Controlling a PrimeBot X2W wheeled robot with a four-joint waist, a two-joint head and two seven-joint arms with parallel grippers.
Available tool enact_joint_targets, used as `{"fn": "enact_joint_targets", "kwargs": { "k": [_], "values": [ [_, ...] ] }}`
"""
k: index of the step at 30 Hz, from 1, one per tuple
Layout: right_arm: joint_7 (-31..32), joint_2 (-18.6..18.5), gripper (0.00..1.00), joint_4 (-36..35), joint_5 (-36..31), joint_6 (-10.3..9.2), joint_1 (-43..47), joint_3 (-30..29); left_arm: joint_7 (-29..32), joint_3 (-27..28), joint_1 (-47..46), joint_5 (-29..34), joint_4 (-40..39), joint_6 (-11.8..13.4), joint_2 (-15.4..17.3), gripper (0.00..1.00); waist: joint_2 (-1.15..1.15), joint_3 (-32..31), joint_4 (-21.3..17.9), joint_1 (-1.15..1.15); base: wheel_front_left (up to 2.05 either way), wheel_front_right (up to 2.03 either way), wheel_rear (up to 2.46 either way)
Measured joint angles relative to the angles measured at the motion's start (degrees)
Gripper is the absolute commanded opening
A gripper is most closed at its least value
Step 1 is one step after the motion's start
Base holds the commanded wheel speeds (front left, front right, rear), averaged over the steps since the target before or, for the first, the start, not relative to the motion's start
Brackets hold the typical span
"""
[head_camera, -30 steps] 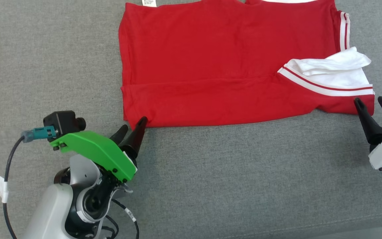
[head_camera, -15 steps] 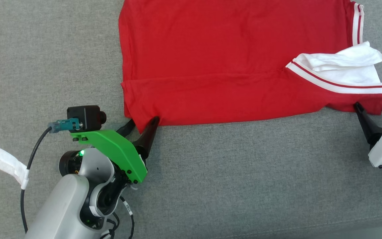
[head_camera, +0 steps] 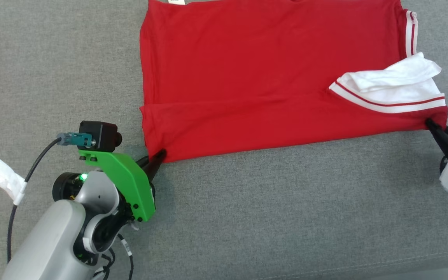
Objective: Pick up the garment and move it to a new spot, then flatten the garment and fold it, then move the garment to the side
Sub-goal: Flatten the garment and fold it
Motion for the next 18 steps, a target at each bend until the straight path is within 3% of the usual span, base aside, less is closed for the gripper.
{"fn": "enact_joint_targets", "kwargs": {
  "k": [3,8,12,16,17,18],
  "values": [
    [2.55,-2.67,0.00,-1.68,3.38,0.02,1.27,-1.21,2.79,0.40,1.22,-1.47,-2.47,-0.40,2.74,0.00,0.00,-1.32,0.12,0.00,0.00,0.00,0.00],
    [8.72,-7.36,0.00,-5.38,9.15,0.03,8.32,-2.97,5.92,0.11,6.90,-4.50,-9.46,0.38,4.53,0.00,0.00,-3.37,0.27,0.00,0.00,0.00,0.00],
    [11.95,-10.79,0.00,-7.27,14.89,0.02,15.26,-4.88,5.56,-1.68,14.10,-5.45,-15.90,2.27,4.21,0.00,0.00,-4.43,0.25,0.00,0.00,0.00,0.00],
    [12.95,-11.57,0.00,-7.38,18.58,0.02,21.19,-6.00,3.04,-3.76,20.51,-5.49,-18.19,3.50,2.80,0.00,0.00,-4.43,0.21,0.00,0.00,0.00,0.00],
    [13.00,-11.70,0.00,-7.23,18.67,0.02,22.13,-6.00,2.38,-3.94,20.93,-5.02,-18.01,3.59,2.61,0.14,0.00,-4.40,0.31,0.00,0.00,0.00,0.00],
    [12.61,-11.96,0.00,-7.00,18.29,0.02,23.03,-5.98,1.68,-4.39,21.13,-4.09,-17.69,3.58,2.57,0.36,0.00,-4.38,0.45,0.00,0.00,0.00,0.00]
  ]
}}
